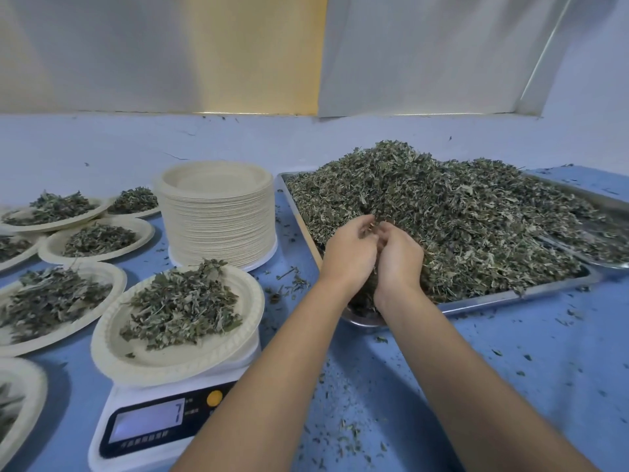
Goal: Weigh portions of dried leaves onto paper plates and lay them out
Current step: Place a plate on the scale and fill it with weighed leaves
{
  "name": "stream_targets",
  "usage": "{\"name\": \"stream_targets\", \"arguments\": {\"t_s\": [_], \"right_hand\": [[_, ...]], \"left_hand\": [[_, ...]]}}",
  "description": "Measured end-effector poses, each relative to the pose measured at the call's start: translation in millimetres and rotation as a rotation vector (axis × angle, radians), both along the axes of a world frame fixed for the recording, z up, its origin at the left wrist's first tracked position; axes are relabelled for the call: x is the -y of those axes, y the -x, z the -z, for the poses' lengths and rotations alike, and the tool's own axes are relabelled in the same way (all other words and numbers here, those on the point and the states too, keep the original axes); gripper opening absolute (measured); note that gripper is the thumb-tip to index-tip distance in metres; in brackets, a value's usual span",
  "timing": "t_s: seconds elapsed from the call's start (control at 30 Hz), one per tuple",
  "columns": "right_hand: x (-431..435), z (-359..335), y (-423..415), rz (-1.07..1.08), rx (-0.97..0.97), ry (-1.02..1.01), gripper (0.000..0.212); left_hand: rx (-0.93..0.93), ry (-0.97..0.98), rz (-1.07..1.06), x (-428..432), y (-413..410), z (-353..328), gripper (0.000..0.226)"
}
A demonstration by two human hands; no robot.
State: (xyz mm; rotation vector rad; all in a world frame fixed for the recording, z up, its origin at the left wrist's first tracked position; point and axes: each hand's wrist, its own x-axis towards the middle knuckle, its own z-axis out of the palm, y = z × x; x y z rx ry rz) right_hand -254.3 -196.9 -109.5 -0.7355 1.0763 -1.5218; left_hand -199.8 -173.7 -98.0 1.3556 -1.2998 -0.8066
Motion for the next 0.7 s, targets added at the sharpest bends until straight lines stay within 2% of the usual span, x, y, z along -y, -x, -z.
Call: {"name": "stream_targets", "arguments": {"t_s": [0.27,0.33,0.4,0.5,0.57,0.63,0.7], "right_hand": [[-14.0,-11.2,-12.1,-0.073,0.103,0.038,0.027],[-14.9,-10.4,-13.6,-0.068,0.065,0.027,0.03],[-17.2,-8.3,-14.1,-0.071,0.021,0.018,0.029],[-20.0,-7.3,-15.9,-0.096,0.031,-0.002,0.031],[-20.2,-8.3,-19.9,-0.102,0.084,0.007,0.029],[-21.5,-9.6,-26.7,-0.116,0.124,0.002,0.027],[-25.5,-10.9,-34.8,-0.153,0.145,-0.001,0.028]], "left_hand": [[-0.319,0.03,-0.051,-5.8,-17.1,1.1,0.035],[-0.274,0.011,-0.038,-6.9,-18.6,3.8,0.032],[-0.216,-0.002,-0.032,-8.4,-18.9,5.2,0.014],[-0.164,-0.041,-0.042,-11.8,-20.8,2.9,0.028],[-0.139,-0.068,-0.019,-13.7,-23.4,0.7,0.023],[-0.121,-0.056,-0.014,-17.8,-29.9,-1.7,0.037],[-0.134,-0.001,-0.051,-20.7,-38.5,-3.6,0.035]]}}
